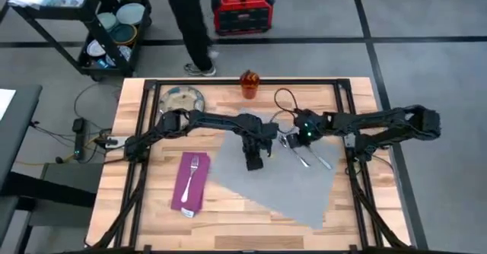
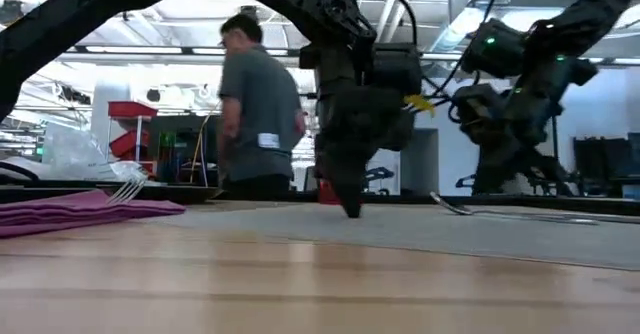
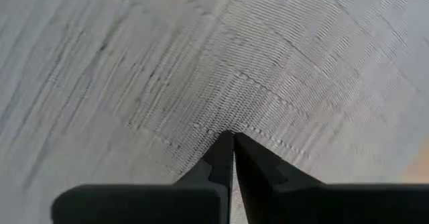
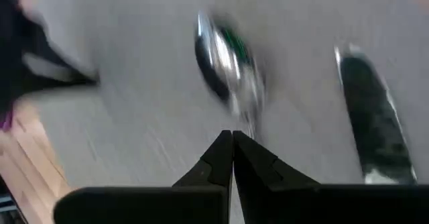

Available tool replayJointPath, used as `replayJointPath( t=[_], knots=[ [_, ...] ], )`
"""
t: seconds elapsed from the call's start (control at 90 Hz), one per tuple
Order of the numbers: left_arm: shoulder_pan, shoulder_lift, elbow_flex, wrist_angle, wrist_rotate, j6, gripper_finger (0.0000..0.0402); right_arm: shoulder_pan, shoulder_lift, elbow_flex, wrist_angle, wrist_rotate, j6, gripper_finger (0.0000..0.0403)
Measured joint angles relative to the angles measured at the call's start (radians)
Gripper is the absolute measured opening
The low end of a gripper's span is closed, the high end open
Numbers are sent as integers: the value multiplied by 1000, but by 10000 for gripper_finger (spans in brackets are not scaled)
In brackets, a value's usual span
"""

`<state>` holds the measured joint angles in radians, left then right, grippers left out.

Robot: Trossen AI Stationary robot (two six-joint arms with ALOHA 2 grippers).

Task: Set table place
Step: Adjust the spoon on top the table mat

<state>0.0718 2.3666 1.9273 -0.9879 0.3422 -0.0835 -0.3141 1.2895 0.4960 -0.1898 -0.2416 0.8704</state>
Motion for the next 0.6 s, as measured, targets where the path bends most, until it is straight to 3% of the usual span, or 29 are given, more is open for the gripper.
replayJointPath(
  t=[0.311, 0.6],
  knots=[
    [-7, 7, 1, 17, 2, -9, 0, -5, 126, 47, -49, -60, -68, 0],
    [2, 8, 1, 21, 2, -15, 0, 163, 98, 48, -240, -80, -64, 0]
  ],
)
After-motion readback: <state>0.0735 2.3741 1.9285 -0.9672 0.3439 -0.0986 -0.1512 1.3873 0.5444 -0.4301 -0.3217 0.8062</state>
